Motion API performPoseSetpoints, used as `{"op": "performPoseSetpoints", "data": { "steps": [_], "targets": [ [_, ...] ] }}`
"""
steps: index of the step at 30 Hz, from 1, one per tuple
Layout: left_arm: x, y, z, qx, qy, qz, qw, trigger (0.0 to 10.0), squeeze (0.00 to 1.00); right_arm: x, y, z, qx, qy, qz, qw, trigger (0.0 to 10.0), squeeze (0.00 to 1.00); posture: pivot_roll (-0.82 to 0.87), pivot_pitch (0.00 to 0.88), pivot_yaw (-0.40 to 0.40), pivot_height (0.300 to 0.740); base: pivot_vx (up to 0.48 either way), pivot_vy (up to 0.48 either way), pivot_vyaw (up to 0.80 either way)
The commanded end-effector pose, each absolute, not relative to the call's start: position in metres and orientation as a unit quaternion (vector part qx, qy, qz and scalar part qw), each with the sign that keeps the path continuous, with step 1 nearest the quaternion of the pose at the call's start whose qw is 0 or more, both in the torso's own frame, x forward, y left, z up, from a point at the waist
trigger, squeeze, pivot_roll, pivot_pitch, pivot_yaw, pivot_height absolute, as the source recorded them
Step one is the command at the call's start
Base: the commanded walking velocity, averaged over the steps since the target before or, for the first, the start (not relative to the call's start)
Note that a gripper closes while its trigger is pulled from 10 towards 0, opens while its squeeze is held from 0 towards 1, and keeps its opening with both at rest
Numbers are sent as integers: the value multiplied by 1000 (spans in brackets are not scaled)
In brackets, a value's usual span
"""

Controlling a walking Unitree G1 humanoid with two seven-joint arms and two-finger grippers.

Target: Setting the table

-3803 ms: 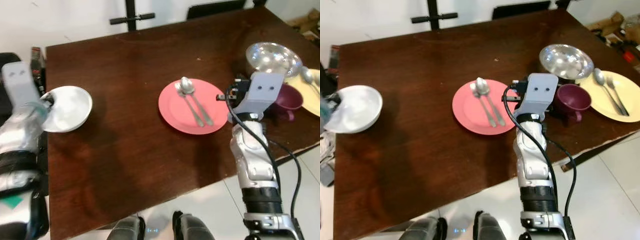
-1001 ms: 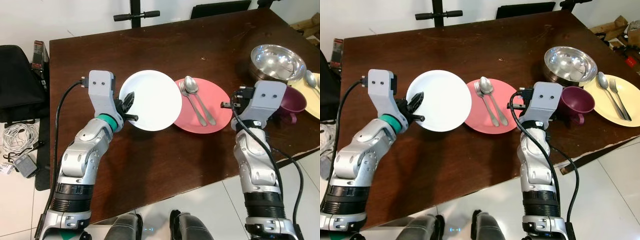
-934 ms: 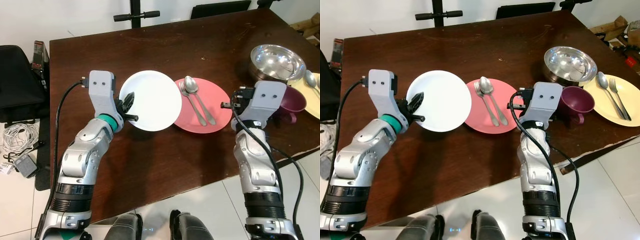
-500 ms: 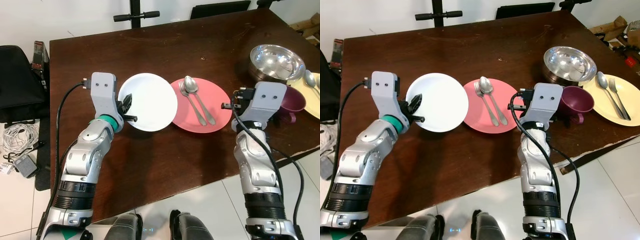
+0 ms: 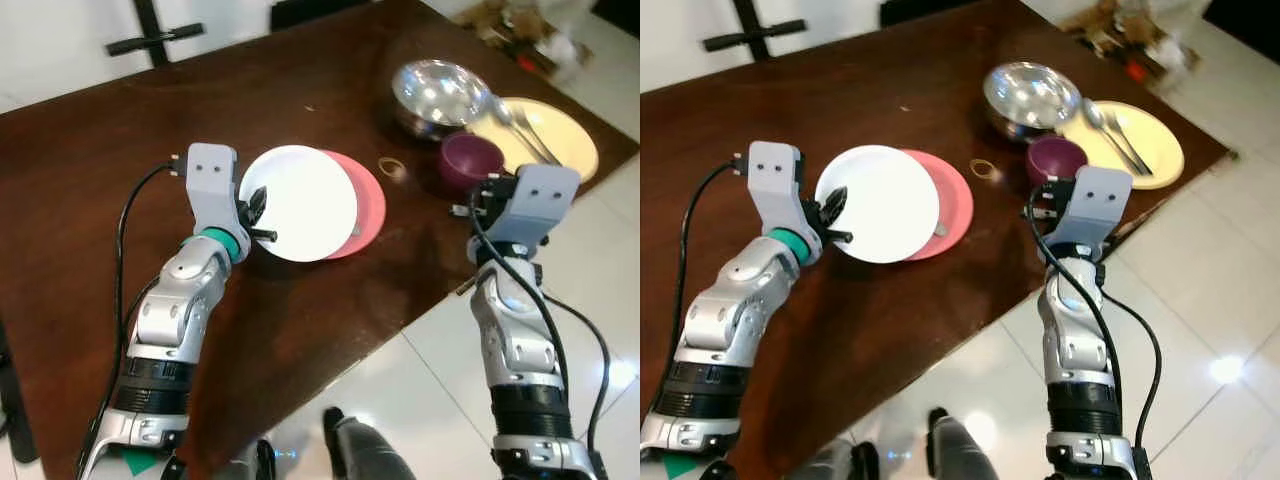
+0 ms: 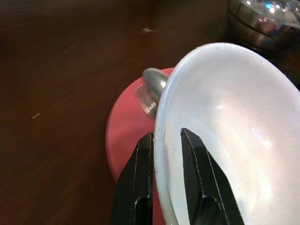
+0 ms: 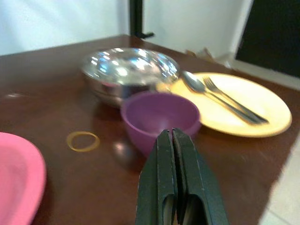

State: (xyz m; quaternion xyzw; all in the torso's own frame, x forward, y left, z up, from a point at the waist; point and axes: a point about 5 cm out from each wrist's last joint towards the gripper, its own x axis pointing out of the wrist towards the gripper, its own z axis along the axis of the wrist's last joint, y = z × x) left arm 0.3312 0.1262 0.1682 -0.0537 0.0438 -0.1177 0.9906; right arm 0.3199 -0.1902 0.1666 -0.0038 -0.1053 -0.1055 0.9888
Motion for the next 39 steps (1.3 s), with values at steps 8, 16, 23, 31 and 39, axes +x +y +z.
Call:
{"op": "performPoseSetpoints", "data": {
  "steps": [8,16,23,31,39],
  "targets": [
    [333,123,168,-51,42,-127,990,10000,0,317,-196,160,-5,-90,-118,989,10000,0,104,74,46,740,0,0,-800],
    [334,120,168,-52,42,-134,989,10000,0,317,-196,160,-5,-90,-120,989,10000,0,101,78,47,740,0,0,-800],
    [334,115,169,-53,41,-150,986,10000,0,316,-198,161,-5,-90,-121,988,10000,0,98,80,47,740,0,0,-800],
    [333,114,169,-53,42,-154,986,10000,0,316,-199,161,-6,-90,-122,988,10000,0,96,83,45,740,0,0,-800],
    [333,114,168,-56,43,-157,985,10000,0,316,-198,161,-7,-90,-121,989,10000,0,94,85,43,740,0,0,-800]
  ]
}}
